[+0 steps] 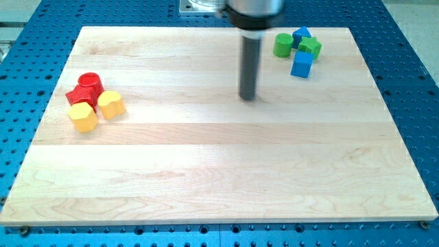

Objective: Separate the triangle and green circle from the green star

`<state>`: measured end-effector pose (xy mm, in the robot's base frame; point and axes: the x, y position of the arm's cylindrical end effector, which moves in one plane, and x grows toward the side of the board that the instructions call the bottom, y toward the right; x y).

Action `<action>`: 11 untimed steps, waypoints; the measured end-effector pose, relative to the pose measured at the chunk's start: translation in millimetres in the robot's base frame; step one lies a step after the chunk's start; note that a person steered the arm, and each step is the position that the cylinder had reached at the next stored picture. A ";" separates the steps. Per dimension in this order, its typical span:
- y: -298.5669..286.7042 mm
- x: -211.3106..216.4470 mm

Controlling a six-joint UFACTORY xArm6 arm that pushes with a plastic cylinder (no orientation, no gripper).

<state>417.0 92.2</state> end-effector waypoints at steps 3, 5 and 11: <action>133.9 -112.9; 119.0 -192.0; 146.5 -166.0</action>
